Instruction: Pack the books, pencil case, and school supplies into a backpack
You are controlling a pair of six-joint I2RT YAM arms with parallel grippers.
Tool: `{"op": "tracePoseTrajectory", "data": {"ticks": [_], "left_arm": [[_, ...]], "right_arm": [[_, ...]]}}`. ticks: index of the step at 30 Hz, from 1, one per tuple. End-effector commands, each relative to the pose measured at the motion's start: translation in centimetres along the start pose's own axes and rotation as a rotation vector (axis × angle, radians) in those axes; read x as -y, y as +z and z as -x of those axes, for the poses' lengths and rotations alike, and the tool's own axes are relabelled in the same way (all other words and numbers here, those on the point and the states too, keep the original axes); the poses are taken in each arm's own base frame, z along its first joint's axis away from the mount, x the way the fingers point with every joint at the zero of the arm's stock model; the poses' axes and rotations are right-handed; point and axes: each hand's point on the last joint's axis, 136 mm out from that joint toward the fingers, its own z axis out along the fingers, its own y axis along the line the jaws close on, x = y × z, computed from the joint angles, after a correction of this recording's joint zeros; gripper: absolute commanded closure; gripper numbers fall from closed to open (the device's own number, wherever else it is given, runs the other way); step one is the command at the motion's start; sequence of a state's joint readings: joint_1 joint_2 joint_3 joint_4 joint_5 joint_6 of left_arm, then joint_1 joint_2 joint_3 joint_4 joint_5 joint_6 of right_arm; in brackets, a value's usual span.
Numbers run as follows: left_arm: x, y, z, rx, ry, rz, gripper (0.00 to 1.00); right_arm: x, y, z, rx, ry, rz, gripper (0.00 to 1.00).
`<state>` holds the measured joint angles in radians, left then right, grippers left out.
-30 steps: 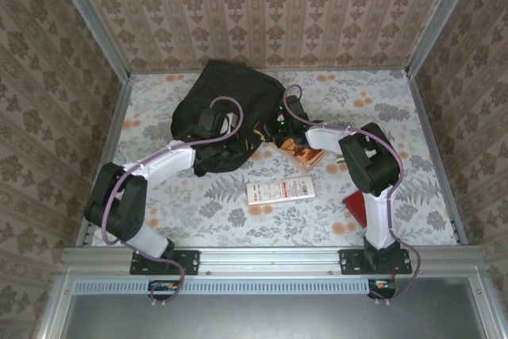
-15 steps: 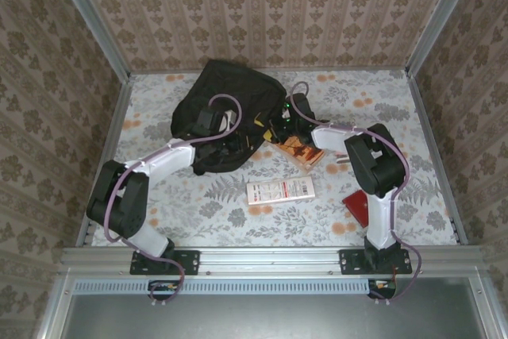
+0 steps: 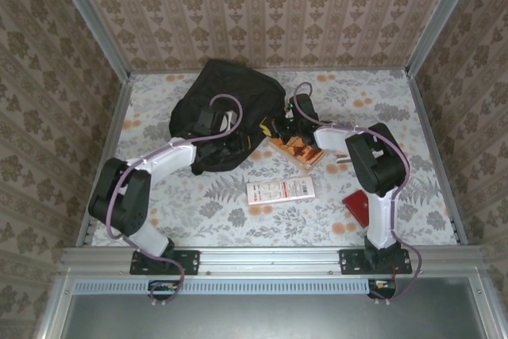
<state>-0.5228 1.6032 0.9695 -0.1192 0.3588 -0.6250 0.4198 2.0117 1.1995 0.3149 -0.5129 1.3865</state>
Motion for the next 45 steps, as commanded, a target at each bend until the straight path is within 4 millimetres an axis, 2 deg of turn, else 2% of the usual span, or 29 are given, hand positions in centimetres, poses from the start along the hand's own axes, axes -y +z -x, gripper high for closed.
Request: {"op": "tracePoseTrajectory", "data": {"ticks": [1, 6, 16, 22, 29, 36, 45], "left_arm": [[1.4, 0.3, 0.9, -0.004, 0.012, -0.04, 0.63], [1.7, 0.3, 2.3, 0.009, 0.007, -0.03, 0.55], [1.7, 2.2, 3.7, -0.031, -0.013, -0.032, 0.58], [1.2, 2.9, 3.1, -0.057, -0.017, -0.019, 0.7], [0.7, 2.8, 3.1, -0.049, -0.023, -0.008, 0.99], [-0.2, 1.1, 3.8, 0.0, -0.063, 0.008, 1.0], [-0.3, -1.2, 3.1, 0.048, -0.091, 0.011, 1.0]], "right_arm": [[-1.4, 0.4, -1.0, -0.043, 0.004, 0.077, 1.0], [-2.5, 0.2, -1.4, -0.059, 0.002, 0.113, 1.0], [-3.1, 0.2, -2.1, -0.085, -0.015, 0.129, 1.0], [-3.1, 0.3, -2.0, -0.084, -0.014, 0.126, 1.0], [-3.3, 0.3, -1.9, -0.08, -0.02, 0.129, 1.0], [-2.2, 0.1, -1.4, -0.06, -0.015, 0.111, 1.0], [-1.4, 0.0, -0.6, -0.031, -0.01, 0.093, 1.0]]}}
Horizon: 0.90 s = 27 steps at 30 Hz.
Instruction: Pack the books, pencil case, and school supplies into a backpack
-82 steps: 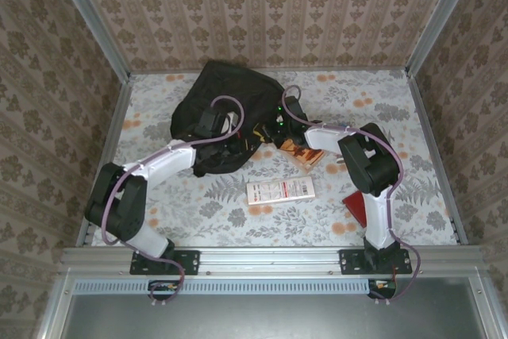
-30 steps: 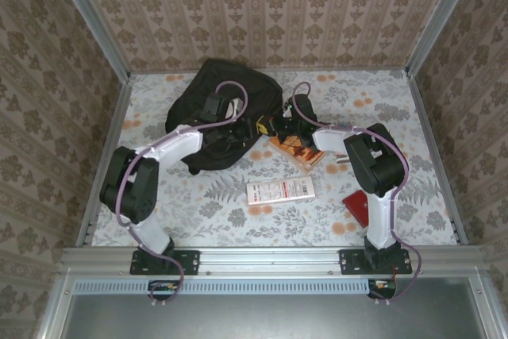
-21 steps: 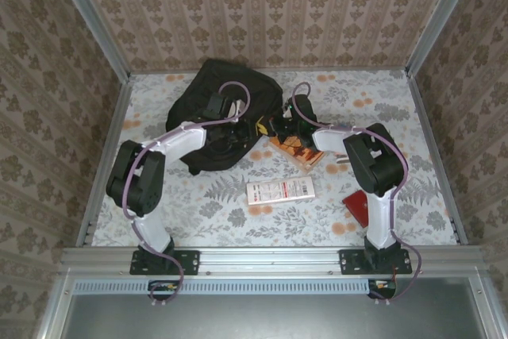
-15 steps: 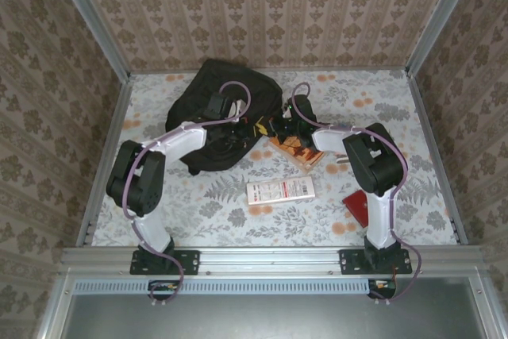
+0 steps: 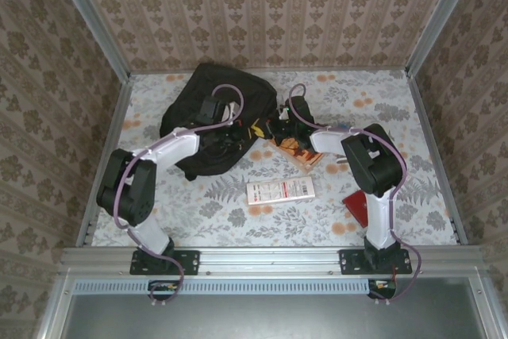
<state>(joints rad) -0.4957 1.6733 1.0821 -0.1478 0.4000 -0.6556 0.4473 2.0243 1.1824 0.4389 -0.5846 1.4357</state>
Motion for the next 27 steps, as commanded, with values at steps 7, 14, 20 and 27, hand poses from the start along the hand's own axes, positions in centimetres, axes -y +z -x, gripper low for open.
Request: {"op": "tracePoseTrajectory", "data": {"ticks": [7, 14, 20, 27], "left_arm": [[-1.1, -2.8, 0.1, 0.062, -0.05, 0.051, 1.0], [-1.3, -2.1, -0.2, 0.038, -0.056, 0.044, 0.93], [-1.7, -1.8, -0.1, 0.038, -0.068, 0.053, 0.86], [-1.6, -1.2, 0.3, 0.033, -0.08, 0.039, 0.86]], "right_arm": [[0.5, -0.9, 2.1, 0.075, 0.0, -0.009, 1.0], [0.5, -0.3, 1.5, 0.057, -0.005, -0.014, 1.0], [0.6, -0.3, 1.2, 0.047, -0.005, -0.015, 1.0], [0.1, -0.3, 1.0, 0.037, -0.014, -0.01, 1.0]]}}
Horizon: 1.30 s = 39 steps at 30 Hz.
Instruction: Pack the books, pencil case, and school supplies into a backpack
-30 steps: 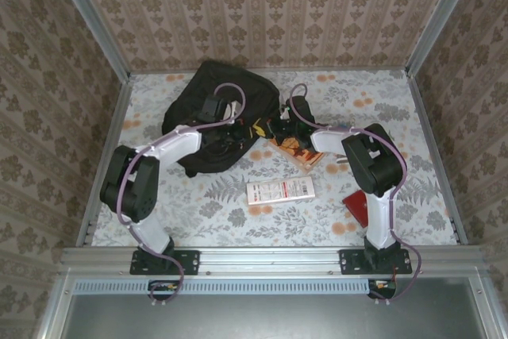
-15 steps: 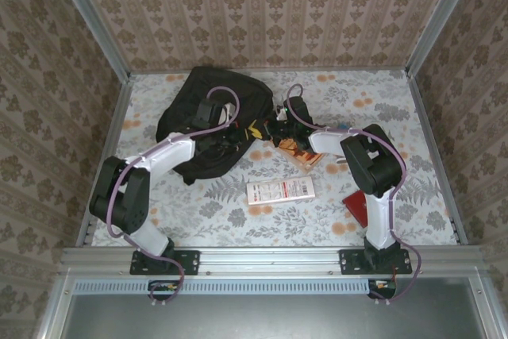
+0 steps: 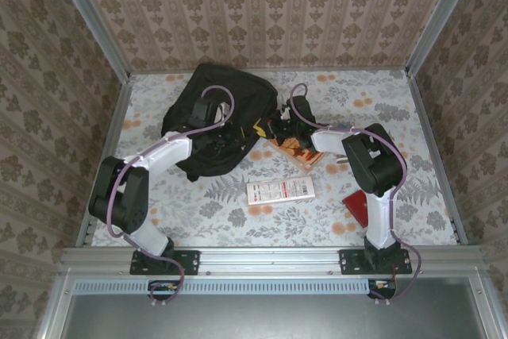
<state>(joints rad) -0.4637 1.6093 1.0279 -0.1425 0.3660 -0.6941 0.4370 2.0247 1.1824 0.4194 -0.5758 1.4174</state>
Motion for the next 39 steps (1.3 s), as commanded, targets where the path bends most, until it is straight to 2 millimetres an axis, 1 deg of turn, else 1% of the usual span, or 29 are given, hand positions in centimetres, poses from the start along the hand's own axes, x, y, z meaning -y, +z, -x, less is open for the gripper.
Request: {"op": "tracePoseTrajectory", "data": {"ticks": [1, 7, 12, 14, 16, 19, 21, 26, 32, 34, 39], "left_arm": [[-0.1, 0.6, -0.1, -0.022, -0.026, 0.003, 0.85], [0.8, 1.2, -0.6, -0.045, -0.01, -0.023, 0.81], [0.8, 1.8, -1.2, -0.063, -0.009, -0.023, 0.81], [0.8, 1.8, -1.3, -0.064, -0.01, -0.025, 0.88], [0.9, 1.6, -1.2, -0.058, -0.004, -0.023, 0.99], [0.5, 0.7, -0.9, -0.037, 0.0, 0.0, 1.0], [0.2, 0.0, -0.7, -0.021, 0.001, 0.02, 1.0], [-0.8, -1.7, -1.4, -0.003, 0.009, 0.081, 1.0], [-1.9, -3.4, -2.5, 0.016, 0.017, 0.125, 1.0], [-2.5, -3.9, -2.9, 0.018, 0.018, 0.151, 1.0], [-4.3, -5.4, -3.0, 0.051, 0.008, 0.221, 1.0]], "right_arm": [[-0.4, 0.0, 0.4, 0.019, -0.012, 0.008, 1.0], [-0.5, 0.0, 0.4, 0.015, -0.016, 0.004, 1.0], [-0.4, 0.2, 0.2, 0.011, -0.016, 0.0, 1.0], [-0.1, 0.2, 0.2, 0.013, -0.014, -0.005, 1.0], [0.1, 0.2, 0.3, 0.02, -0.012, -0.01, 1.0], [0.8, -0.2, 0.8, 0.049, -0.009, -0.035, 1.0], [1.2, -0.6, 1.5, 0.078, -0.002, -0.053, 1.0], [2.1, -1.7, 3.5, 0.156, 0.033, -0.089, 1.0], [2.4, -2.8, 5.7, 0.23, 0.04, -0.12, 1.0], [2.4, -3.1, 6.3, 0.242, 0.043, -0.126, 1.0], [2.2, -3.8, 7.8, 0.263, 0.027, -0.141, 1.0]]}}
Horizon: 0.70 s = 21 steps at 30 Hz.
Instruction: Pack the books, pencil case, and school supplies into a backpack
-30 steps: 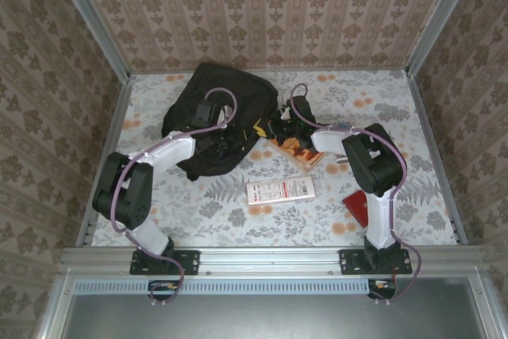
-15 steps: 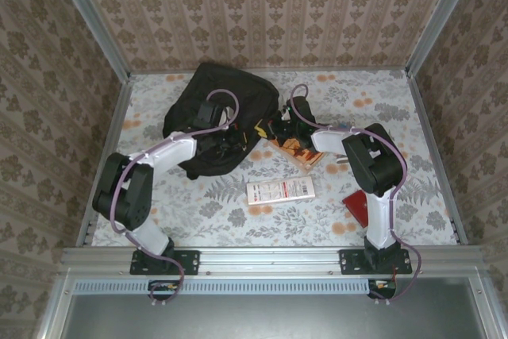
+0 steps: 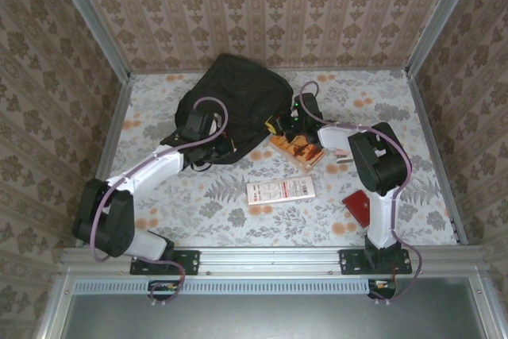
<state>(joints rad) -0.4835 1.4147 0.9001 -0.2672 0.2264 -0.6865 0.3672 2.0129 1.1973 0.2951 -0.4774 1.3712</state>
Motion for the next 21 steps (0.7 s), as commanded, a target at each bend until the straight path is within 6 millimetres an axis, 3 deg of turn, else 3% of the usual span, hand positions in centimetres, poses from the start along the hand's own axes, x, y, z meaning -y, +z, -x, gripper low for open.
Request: {"op": "tracePoseTrajectory", "data": {"ticks": [1, 6, 9, 10, 13, 15, 18, 20, 21], "left_arm": [[-2.3, -1.6, 0.0, 0.027, -0.001, 0.095, 1.0], [-5.8, -2.7, 0.8, 0.059, -0.072, 0.186, 1.0], [-5.7, -2.7, 0.8, 0.055, -0.073, 0.176, 1.0], [-5.4, -2.6, 0.9, 0.057, -0.076, 0.158, 1.0], [-3.9, -2.0, 1.3, 0.057, -0.069, 0.106, 1.0], [-2.8, -1.7, 1.6, 0.053, -0.05, 0.084, 1.0], [-1.3, -1.3, 1.9, 0.047, -0.013, 0.062, 1.0], [-0.7, -1.2, 2.3, 0.055, -0.007, 0.05, 1.0], [0.6, -0.9, 1.8, 0.04, 0.02, 0.031, 1.0]], "right_arm": [[0.2, -1.4, 3.8, 0.123, -0.012, -0.055, 1.0], [-0.1, -2.1, 5.4, 0.124, -0.043, -0.075, 1.0], [-0.4, -2.3, 5.8, 0.099, -0.089, -0.098, 1.0], [-0.7, -2.2, 5.6, 0.08, -0.107, -0.104, 0.92], [-1.4, -2.5, 4.4, 0.044, -0.144, -0.098, 0.51], [-1.7, -3.3, 3.3, 0.041, -0.168, -0.108, 0.35], [-2.3, -5.0, 1.4, 0.034, -0.184, -0.112, 0.24], [-2.4, -5.7, -0.5, 0.01, -0.165, -0.107, 0.24], [-2.3, -5.9, -1.7, -0.005, -0.145, -0.111, 0.24]]}}
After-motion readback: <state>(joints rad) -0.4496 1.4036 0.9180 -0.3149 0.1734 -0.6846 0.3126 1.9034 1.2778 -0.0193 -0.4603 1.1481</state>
